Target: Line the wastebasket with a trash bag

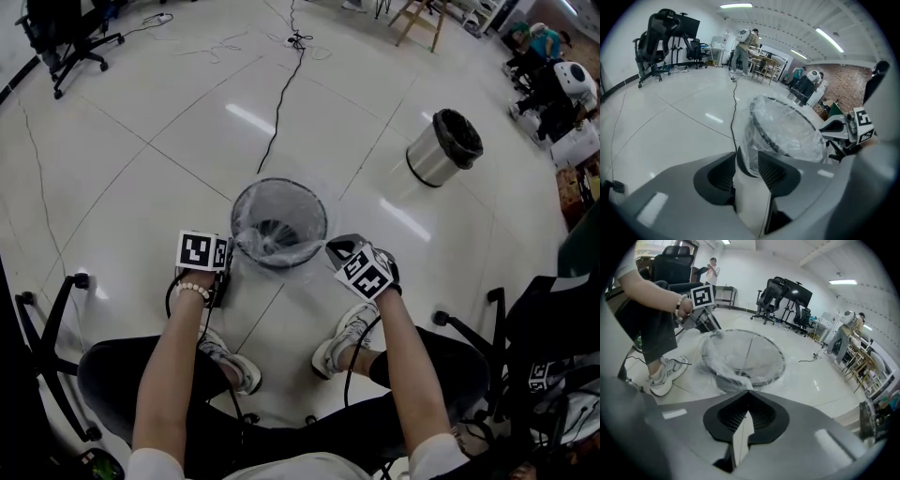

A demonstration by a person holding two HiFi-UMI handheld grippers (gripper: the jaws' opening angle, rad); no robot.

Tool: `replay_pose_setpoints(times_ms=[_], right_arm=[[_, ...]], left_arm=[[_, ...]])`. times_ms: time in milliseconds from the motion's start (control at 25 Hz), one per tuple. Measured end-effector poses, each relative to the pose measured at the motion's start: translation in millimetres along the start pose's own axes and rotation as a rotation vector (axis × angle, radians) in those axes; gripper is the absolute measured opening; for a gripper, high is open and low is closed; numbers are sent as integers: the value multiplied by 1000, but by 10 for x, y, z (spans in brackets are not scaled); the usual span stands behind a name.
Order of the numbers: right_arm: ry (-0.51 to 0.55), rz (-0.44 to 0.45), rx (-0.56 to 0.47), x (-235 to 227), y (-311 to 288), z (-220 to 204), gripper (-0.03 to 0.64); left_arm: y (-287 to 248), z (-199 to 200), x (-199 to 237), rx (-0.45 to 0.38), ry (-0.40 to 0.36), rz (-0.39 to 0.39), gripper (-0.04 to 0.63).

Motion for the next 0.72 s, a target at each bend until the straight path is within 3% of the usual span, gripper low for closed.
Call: replay_pose_setpoints(times_ms=[160, 400, 560, 720], right_arm=[[-54, 30, 3, 125, -136, -162, 0], [-165, 67, -79, 205, -311, -193, 3], [-259, 63, -137, -31, -31, -162, 103], [-213, 29, -114, -261, 449, -48, 154]], left_arm=[[-39, -86, -80, 21, -47, 10, 75], [-91, -190, -70, 43, -50, 22, 60], [202, -25, 179, -61, 31, 81, 87], [619, 190, 296, -149, 77, 118, 127]])
Point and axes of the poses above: the fingertips, and each gripper's own axes: y backward along the fingers, x to its left, z out of its top, the point moved 8 cm from there along y, backward along the fingers, and after that the axes turned 6 degrees about -z, right-handed, at the moved point
